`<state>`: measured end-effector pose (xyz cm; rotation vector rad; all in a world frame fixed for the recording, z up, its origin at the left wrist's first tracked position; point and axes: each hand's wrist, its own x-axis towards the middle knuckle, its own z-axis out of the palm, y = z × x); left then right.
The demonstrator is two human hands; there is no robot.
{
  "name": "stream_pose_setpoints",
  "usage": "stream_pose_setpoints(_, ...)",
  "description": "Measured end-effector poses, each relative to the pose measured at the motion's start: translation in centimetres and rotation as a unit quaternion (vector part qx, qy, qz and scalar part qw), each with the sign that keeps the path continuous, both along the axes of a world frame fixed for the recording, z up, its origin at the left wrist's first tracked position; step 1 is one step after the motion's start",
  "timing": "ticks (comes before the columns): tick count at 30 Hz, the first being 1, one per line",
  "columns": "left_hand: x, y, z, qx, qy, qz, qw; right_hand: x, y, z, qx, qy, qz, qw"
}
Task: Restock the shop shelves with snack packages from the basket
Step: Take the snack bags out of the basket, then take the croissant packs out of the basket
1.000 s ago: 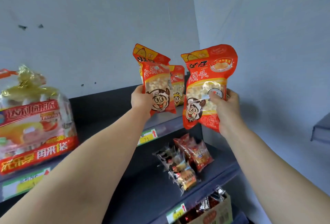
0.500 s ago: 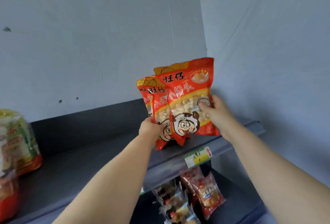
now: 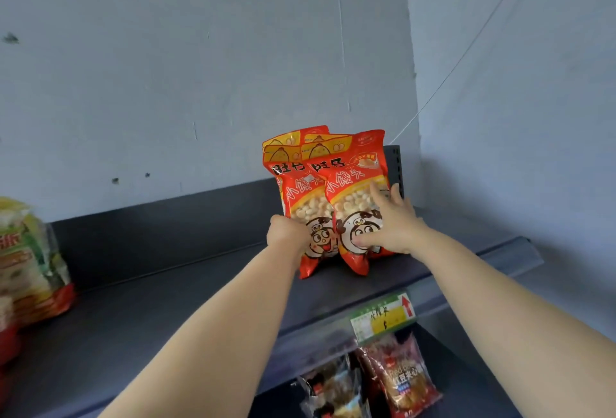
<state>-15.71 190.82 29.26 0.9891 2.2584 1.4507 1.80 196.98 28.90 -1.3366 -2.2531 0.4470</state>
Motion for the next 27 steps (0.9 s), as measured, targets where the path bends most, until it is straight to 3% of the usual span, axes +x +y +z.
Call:
stream_pose_setpoints(4,0.4,-0.9,0.6,0.018,-0.04,0.006,0.999,-0.3,-1.5,0.0,0.033,0.01,-0.012,0.999)
stream_pose_setpoints(5,0.5,-1.4,0.7,0.009,-0.017,0.003,1.0,-0.5,-1.9,-0.2,0.042,0.013,-0.019,0.999)
stream_pose_setpoints(8,0.8,-3.5,0.4,-0.022,0.112,-0.015,0.993,-1.0,-4.0,-0.8,0.101,0.012,-0.044,0.994)
stream_pose_setpoints(11,0.9,-6.4,0.2,-0.059,0.245,-0.057,0.966,-1.7,-6.8,-1.5,0.147,-0.002,-0.037,0.988)
stream_pose_setpoints(17,0.6,-12.7,-1.0,-0.117,0.4,-0.115,0.902,-3.0,-13.9,-3.7,0.165,-0.047,-0.027,0.985)
stream_pose_setpoints(27,-0.6,-22.1,-5.4,-0.089,0.412,-0.108,0.901,-3.1,-23.0,-7.6,0.156,-0.06,-0.003,0.986)
